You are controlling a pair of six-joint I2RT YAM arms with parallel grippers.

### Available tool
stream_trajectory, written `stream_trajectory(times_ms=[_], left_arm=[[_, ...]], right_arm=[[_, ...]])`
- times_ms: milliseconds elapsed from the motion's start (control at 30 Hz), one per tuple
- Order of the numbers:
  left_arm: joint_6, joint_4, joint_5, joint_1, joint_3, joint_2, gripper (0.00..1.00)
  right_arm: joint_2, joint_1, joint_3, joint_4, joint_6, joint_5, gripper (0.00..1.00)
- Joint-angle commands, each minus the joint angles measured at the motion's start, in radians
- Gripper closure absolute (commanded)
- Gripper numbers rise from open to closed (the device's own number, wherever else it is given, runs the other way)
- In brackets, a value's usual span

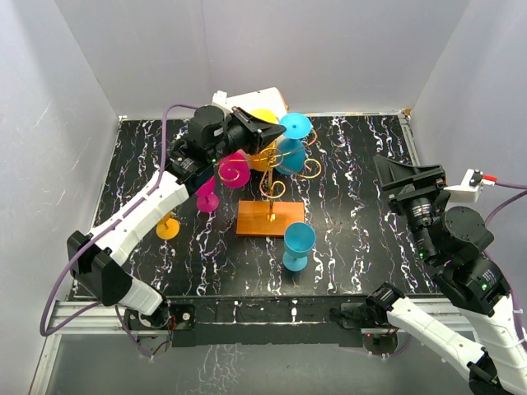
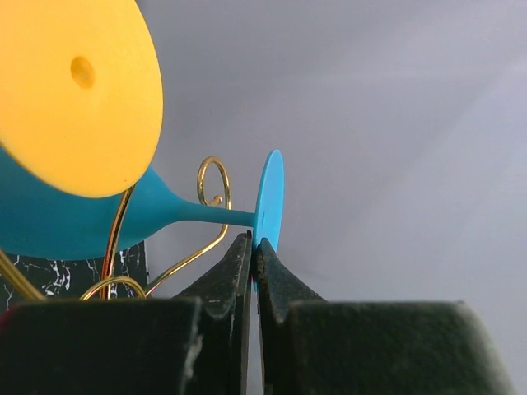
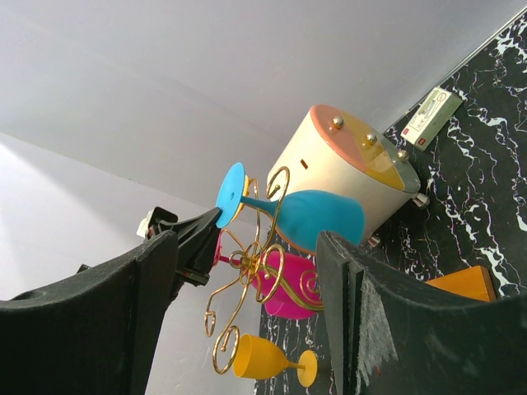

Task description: Place the wine glass upside down on the wine glass rack

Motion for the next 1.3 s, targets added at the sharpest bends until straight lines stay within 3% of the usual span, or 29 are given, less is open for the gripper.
stream_trajectory(times_ms=[0, 533, 1267], left_arm=[[-0.017, 0.036, 0.043, 0.003, -0.019, -0.061, 1.0], [0.016, 0.051, 0.158, -0.006, 0.05, 0.025, 1.0], [0.051, 0.038, 0.116, -0.024, 0.19, 0.137, 1.0]], right_arm=[[0.008, 0.002, -0.01, 0.045, 0.008, 0.002, 0.34], [0.019, 0.003, -0.01, 0.048, 0.013, 0.001, 0.34], [0.014, 0.003, -0.023, 0.052, 0.008, 0.015, 0.34]])
